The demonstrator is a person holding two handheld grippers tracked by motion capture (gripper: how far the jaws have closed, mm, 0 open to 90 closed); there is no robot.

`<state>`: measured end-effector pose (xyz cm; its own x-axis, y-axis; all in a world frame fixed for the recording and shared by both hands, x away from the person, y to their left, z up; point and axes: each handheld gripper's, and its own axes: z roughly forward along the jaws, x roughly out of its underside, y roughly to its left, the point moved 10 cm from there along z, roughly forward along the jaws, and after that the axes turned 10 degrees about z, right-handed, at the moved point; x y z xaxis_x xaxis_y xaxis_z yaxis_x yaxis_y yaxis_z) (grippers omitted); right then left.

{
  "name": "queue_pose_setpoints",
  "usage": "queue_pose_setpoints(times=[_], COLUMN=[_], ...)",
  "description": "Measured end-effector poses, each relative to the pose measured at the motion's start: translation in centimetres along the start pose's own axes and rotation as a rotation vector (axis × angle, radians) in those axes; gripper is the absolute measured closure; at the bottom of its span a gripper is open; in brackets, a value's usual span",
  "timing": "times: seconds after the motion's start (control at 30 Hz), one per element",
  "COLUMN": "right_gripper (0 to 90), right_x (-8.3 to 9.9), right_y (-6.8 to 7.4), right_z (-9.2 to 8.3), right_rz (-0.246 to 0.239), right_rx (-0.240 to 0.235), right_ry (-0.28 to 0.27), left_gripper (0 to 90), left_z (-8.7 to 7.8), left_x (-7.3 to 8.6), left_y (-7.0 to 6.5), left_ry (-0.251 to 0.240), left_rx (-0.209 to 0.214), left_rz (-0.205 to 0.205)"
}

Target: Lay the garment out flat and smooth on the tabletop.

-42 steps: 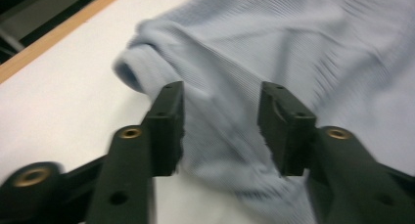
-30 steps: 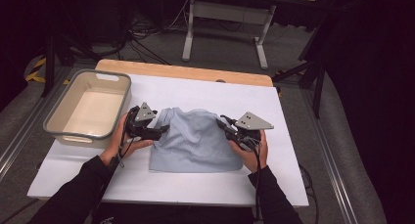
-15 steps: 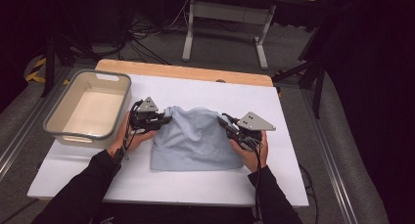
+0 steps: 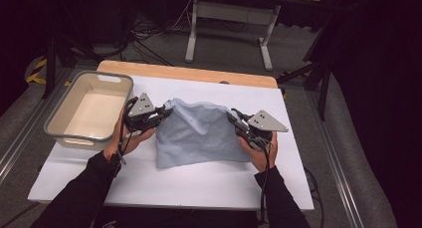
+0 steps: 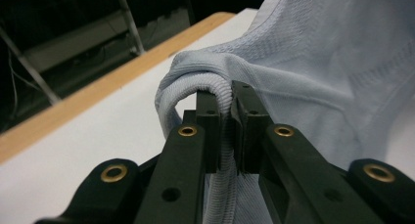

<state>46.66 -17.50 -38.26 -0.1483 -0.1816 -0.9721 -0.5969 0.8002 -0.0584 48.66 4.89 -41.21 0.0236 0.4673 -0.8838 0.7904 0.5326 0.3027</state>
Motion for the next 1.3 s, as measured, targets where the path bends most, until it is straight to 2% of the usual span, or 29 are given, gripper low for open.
queue_pose_setpoints(times=[0.17, 0.23, 0.5, 0.73, 1.03, 1.1, 1.3], right_gripper=[75.3, 75.2, 74.9, 74.9, 75.1, 75.1, 75.1], right_x=[-0.7, -0.9, 0.3, 1.9, 3.7, 4.0, 5.5], right_y=[1.0, 1.5, 3.0, 4.0, 4.7, 5.0, 5.8], right_z=[-0.4, -0.5, -0.1, 0.4, 0.6, 0.6, 0.4], right_rz=[-0.024, -0.025, -0.055, -0.075, -0.147, -0.134, -0.134], right_rx=[-0.013, -0.027, -0.070, -0.102, -0.044, -0.059, -0.094], right_ry=[-0.021, -0.025, 0.026, 0.071, 0.091, 0.093, 0.133], left_gripper=[83.5, 83.5, 83.5, 83.5, 83.7, 83.7, 83.8], left_z=[-1.5, -1.8, -1.4, -0.8, -1.1, -1.3, -1.7], left_x=[-1.7, -1.8, -0.4, 0.7, 1.7, 2.0, 2.6], left_y=[-0.3, -0.3, -0.9, -2.3, -4.7, -5.3, -6.5], left_ry=[-0.038, -0.034, 0.012, 0.039, 0.053, 0.058, 0.070], left_rx=[0.002, 0.003, 0.032, 0.069, 0.113, 0.127, 0.148], left_rz=[0.026, 0.037, 0.055, 0.085, 0.114, 0.120, 0.133])
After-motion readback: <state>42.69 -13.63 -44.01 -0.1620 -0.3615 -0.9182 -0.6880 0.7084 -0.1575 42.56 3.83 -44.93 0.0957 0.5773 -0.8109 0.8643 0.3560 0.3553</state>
